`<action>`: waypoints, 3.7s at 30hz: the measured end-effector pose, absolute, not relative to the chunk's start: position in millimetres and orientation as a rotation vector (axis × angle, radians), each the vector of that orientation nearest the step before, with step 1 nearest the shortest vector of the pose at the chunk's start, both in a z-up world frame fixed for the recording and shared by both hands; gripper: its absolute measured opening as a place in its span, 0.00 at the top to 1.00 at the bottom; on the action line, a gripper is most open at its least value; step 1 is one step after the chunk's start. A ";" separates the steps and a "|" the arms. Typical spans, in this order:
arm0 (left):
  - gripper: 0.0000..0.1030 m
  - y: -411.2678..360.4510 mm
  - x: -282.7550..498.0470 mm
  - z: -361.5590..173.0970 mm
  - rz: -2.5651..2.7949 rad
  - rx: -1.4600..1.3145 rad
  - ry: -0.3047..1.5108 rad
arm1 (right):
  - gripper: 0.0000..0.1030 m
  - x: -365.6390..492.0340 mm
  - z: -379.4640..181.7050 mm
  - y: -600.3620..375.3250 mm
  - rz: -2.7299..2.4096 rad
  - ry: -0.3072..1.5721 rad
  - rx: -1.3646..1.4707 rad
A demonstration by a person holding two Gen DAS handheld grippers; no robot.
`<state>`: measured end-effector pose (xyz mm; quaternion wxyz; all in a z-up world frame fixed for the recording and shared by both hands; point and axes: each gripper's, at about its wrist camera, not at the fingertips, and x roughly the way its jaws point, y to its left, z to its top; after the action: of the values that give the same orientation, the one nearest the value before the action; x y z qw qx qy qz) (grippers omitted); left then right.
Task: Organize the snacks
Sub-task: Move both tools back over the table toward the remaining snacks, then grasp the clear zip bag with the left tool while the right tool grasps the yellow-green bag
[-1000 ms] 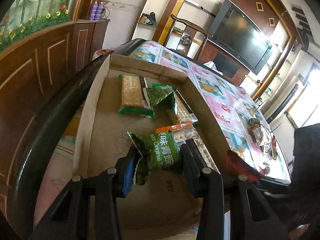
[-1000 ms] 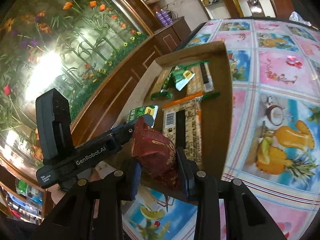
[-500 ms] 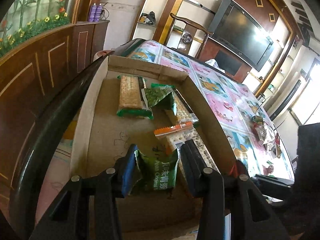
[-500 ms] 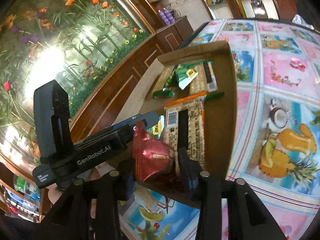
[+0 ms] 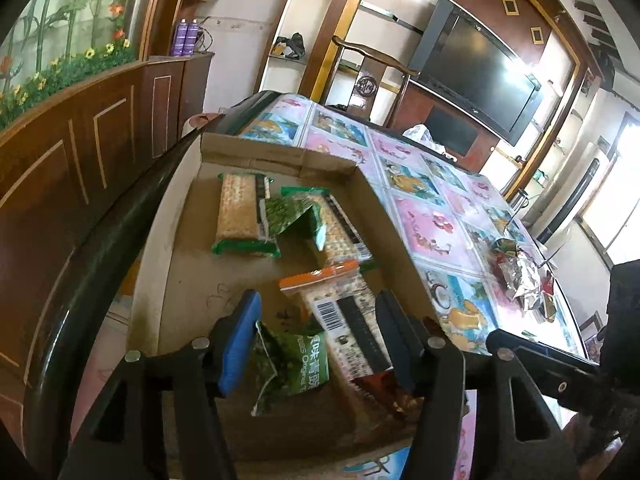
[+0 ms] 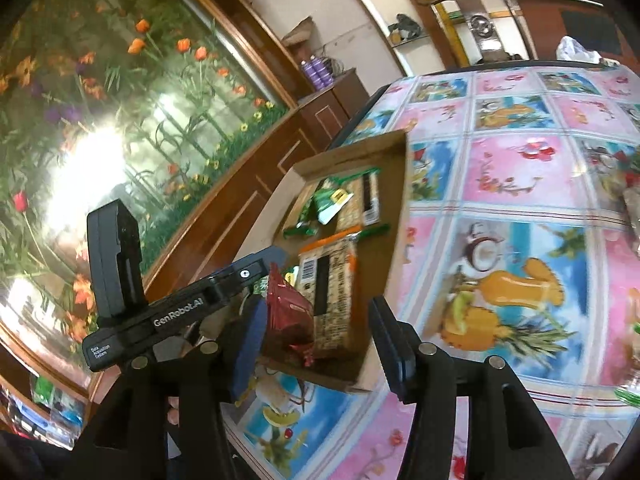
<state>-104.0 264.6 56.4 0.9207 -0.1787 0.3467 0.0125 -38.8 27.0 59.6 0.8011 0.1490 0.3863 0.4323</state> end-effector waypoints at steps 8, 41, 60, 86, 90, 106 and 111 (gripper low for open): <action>0.42 244.8 -101.7 72.4 -0.004 -0.334 0.688 | 0.44 -35.0 60.2 -20.3 0.848 0.777 0.387; 0.37 11.2 -16.4 68.0 -0.406 -0.130 0.898 | 0.45 -7.8 9.9 -295.8 0.281 0.637 0.813; 0.42 -47.7 -21.5 12.4 -0.450 0.137 0.963 | 0.45 -7.9 3.7 -312.5 0.207 0.635 0.873; 0.71 -25.4 -14.6 14.0 -0.379 0.093 0.905 | 0.44 59.3 10.7 -255.4 0.187 0.820 0.347; 0.71 -25.4 -15.4 14.2 -0.382 0.090 0.905 | 0.46 56.1 11.7 -239.0 0.182 0.835 0.215; 0.71 -25.2 -14.9 13.9 -0.382 0.091 0.902 | 0.58 43.6 13.4 -201.9 0.111 0.857 -0.018; 0.71 -24.8 -14.4 16.3 -0.388 0.082 0.895 | 0.59 34.2 18.7 -188.0 0.037 0.818 -0.119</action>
<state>-14.4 -24.8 16.3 0.8826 0.0394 0.4298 -0.1862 34.2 -188.0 18.7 0.9157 -0.0577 0.3973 0.0180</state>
